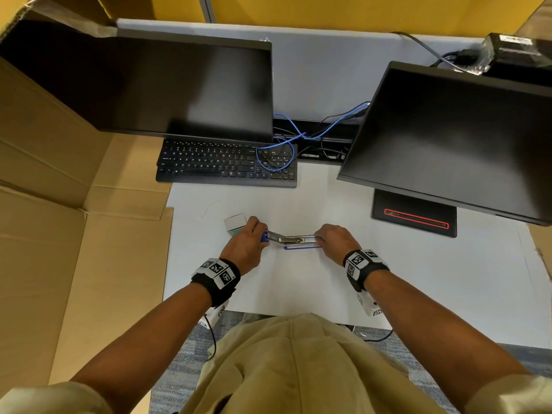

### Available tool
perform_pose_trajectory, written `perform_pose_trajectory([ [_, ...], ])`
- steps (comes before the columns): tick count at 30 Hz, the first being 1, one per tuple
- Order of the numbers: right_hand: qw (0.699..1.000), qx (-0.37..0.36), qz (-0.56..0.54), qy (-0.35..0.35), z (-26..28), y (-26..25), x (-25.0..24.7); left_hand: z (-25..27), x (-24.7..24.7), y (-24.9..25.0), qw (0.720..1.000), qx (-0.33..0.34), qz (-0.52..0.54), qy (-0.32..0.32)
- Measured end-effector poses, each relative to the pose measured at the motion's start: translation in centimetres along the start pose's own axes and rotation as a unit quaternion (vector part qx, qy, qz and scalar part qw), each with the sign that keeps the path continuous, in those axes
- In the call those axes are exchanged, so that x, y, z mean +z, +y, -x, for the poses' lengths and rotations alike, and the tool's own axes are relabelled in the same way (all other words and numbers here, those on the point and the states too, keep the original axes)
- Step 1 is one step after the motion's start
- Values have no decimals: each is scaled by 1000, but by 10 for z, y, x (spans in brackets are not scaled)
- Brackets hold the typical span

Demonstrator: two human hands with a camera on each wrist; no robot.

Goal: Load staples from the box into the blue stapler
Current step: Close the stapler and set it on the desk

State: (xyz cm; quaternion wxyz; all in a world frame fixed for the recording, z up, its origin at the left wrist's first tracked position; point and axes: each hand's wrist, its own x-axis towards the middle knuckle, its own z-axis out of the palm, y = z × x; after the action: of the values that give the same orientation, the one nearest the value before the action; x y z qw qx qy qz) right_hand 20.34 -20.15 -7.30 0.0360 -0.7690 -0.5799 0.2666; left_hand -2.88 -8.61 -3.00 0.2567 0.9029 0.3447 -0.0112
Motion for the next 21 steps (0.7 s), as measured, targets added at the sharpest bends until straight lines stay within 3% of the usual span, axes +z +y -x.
perform_pose_trajectory([
  [21,998,36,-45,-7,8,-7,-7,-39,17,55,996,77,2,-47],
])
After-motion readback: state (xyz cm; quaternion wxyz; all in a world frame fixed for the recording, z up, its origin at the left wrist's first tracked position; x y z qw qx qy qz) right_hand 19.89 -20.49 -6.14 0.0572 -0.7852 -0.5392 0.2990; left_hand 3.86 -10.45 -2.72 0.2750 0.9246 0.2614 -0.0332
